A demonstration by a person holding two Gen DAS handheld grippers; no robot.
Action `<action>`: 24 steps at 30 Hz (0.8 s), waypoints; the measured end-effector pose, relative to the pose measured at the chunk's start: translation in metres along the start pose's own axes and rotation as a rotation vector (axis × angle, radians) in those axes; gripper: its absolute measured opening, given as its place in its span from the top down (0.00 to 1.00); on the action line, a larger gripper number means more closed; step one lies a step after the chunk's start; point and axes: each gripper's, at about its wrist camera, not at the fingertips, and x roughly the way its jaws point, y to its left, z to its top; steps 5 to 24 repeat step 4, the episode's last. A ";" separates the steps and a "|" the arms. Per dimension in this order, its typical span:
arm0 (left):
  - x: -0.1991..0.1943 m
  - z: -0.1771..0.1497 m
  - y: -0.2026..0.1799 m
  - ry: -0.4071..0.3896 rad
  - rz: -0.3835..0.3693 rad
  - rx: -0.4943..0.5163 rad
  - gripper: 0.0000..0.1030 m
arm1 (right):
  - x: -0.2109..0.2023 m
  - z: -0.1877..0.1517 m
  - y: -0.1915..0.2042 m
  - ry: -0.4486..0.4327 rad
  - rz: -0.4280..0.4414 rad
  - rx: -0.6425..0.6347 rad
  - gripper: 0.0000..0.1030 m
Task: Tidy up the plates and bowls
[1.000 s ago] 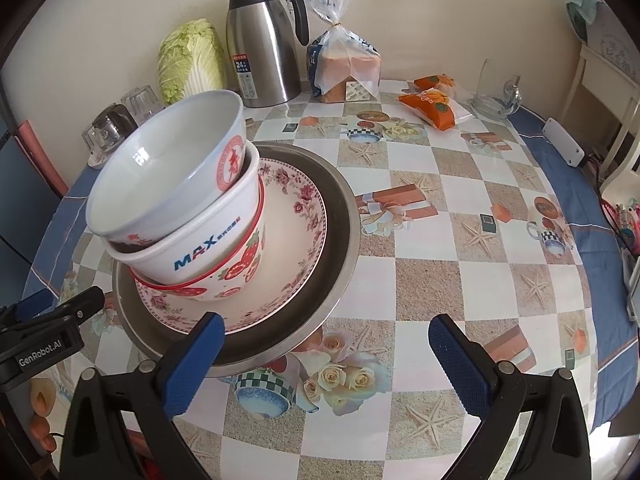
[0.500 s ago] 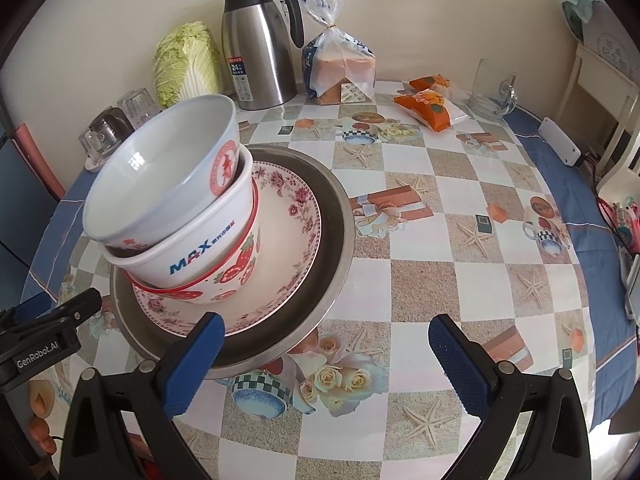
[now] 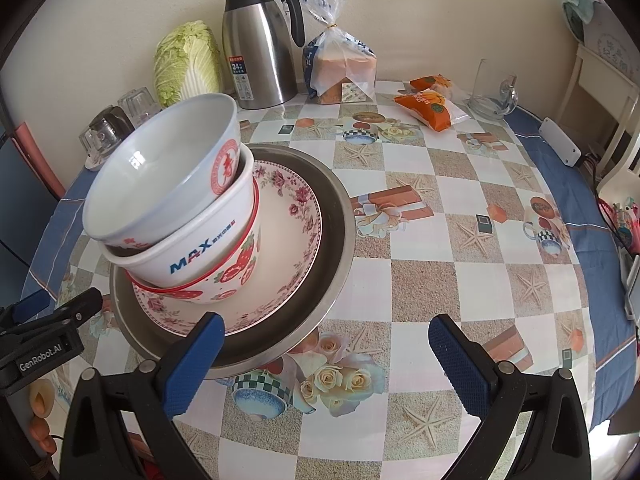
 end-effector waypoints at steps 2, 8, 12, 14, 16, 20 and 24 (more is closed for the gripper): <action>-0.002 0.000 -0.002 -0.010 0.001 0.007 0.06 | 0.000 0.000 0.000 0.000 0.000 0.000 0.00; -0.002 0.000 -0.002 -0.008 0.000 0.008 0.06 | 0.000 0.000 0.000 0.000 0.000 0.000 0.00; -0.002 0.000 -0.002 -0.008 0.000 0.008 0.06 | 0.000 0.000 0.000 0.000 0.000 0.000 0.00; -0.002 0.000 -0.002 -0.008 0.000 0.008 0.06 | 0.000 0.000 0.000 0.000 0.000 0.000 0.00; -0.002 0.000 -0.002 -0.008 0.000 0.008 0.06 | 0.000 0.000 0.000 0.000 0.000 0.000 0.00; -0.002 0.000 -0.002 -0.008 0.000 0.008 0.06 | 0.000 0.000 0.000 0.000 0.000 0.000 0.00; -0.002 0.000 -0.002 -0.008 0.000 0.008 0.06 | 0.000 0.000 0.000 0.000 0.000 0.000 0.00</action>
